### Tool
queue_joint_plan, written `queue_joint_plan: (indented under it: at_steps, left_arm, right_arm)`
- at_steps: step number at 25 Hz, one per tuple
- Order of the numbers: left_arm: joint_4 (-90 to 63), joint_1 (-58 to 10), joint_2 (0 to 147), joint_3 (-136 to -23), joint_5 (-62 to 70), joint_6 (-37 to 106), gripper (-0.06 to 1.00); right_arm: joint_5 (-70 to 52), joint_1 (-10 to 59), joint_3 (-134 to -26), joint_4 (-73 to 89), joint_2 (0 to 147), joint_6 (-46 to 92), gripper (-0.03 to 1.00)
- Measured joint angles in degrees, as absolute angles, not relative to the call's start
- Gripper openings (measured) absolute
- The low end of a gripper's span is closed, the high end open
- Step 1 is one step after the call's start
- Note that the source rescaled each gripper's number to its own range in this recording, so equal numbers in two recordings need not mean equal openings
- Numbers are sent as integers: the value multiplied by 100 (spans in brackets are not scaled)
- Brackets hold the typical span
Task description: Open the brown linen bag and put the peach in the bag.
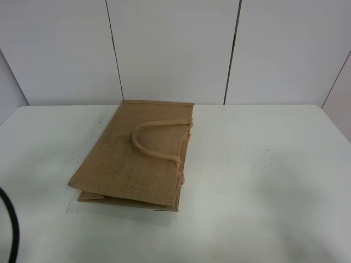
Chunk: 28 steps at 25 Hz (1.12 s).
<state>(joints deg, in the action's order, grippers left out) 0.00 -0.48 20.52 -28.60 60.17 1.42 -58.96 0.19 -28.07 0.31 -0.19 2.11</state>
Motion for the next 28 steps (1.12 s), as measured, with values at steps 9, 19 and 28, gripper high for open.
queue_joint_plan:
  at_steps: [9, 19, 28]
  left_arm:
    - [0, -48, 626, -2860, 6025, 142, 89]
    - [0, -48, -25, -2841, 6045, 142, 89]
    - [0, -48, -25, -2835, 6045, 137, 89]
  right_arm:
    - [-5896, 19, -2807, 31, -19, 211, 100]
    - [-5896, 19, -2807, 31, -19, 211, 100]
    - [-5896, 19, -2807, 31, -19, 211, 100]
